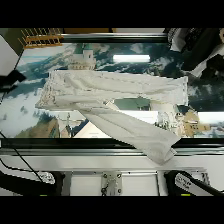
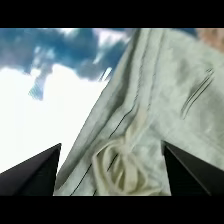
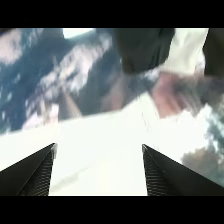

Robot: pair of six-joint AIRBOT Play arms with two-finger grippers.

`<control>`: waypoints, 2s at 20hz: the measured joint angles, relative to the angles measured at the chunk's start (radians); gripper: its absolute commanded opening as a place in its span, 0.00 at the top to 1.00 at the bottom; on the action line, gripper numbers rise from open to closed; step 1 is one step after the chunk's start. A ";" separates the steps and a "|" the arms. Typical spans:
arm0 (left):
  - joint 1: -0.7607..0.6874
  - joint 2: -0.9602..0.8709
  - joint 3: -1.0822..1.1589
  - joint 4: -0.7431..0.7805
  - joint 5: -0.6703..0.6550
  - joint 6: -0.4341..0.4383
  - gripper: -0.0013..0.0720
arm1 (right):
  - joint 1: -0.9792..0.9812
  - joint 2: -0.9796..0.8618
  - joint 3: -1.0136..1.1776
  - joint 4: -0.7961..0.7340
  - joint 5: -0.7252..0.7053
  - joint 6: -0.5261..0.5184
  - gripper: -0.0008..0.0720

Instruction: Fold the clothes and pants, and hang the long-sleeved shirts on hangers.

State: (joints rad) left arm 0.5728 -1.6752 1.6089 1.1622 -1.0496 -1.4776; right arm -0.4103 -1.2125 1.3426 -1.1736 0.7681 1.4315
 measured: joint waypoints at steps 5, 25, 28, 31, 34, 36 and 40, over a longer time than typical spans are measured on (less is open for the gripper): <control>0.080 0.040 -0.290 -0.096 0.042 -0.077 0.04 | 0.065 0.111 -0.146 0.000 0.132 -0.053 0.20; -0.051 0.106 -0.466 -0.160 0.220 0.006 0.94 | 0.140 0.160 -0.448 -0.220 0.465 0.100 0.18; -0.051 0.127 -0.466 -0.160 0.179 0.047 0.94 | 0.046 0.152 -0.582 -0.259 0.501 0.250 0.18; -0.051 0.134 -0.466 -0.160 0.156 0.063 0.94 | -0.036 0.132 -0.666 -0.258 0.458 0.396 0.18; -0.051 0.136 -0.466 -0.161 0.144 0.070 0.94 | -0.060 0.093 -0.699 -0.190 0.375 0.472 0.18; -0.051 0.137 -0.466 -0.161 0.142 0.073 0.94 | -0.050 0.051 -0.708 -0.146 0.337 0.499 0.19; -0.051 0.138 -0.463 -0.163 0.132 0.074 0.95 | -0.007 -0.013 -0.695 -0.104 0.302 0.488 0.95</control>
State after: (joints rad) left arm 0.5217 -1.5375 1.1461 0.9993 -0.9176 -1.4040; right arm -0.4171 -1.2251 0.6479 -1.2778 1.0702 1.9198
